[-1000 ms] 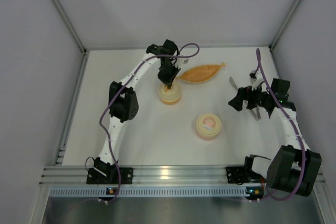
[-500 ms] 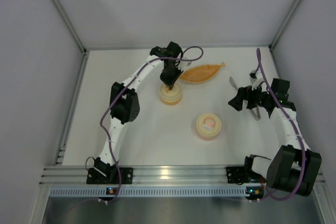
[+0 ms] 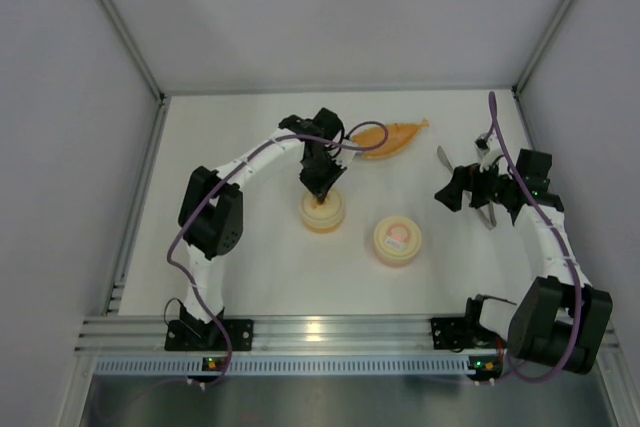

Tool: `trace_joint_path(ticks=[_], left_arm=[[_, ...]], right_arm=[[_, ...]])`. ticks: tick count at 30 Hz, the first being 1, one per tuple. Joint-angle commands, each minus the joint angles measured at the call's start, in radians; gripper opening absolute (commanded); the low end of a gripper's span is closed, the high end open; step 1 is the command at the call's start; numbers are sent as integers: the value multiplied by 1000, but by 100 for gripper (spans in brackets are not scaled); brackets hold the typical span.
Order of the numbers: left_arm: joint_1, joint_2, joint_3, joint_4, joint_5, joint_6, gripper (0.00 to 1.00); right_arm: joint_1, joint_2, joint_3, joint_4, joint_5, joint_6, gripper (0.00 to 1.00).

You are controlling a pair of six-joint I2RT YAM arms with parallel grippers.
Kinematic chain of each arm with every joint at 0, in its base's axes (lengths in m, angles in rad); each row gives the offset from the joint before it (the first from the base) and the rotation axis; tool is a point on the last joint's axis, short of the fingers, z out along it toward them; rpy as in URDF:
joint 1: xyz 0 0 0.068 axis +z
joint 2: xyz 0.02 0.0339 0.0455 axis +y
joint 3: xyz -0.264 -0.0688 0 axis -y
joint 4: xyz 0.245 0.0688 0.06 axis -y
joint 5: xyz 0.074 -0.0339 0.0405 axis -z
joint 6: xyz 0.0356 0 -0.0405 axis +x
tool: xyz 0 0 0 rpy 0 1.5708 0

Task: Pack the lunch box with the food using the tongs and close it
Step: Screw the box lid onto the packing box.

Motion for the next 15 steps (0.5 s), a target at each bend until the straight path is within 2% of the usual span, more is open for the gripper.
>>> trace_joint_path(ticks=[1, 7, 10, 15], left_arm=[[-47, -73, -136, -50, 45, 15, 0], [-139, -183, -298, -32, 42, -31, 0], [-185, -237, -341, 17, -29, -74, 0], [-188, -300, -395, 86, -130, -109, 0]], right_arm=[[-7, -9, 13, 55, -32, -6, 99], [-7, -8, 18, 58, -32, 3, 99], [-7, -9, 15, 59, -31, 5, 99], [-7, -11, 10, 67, -29, 14, 99]])
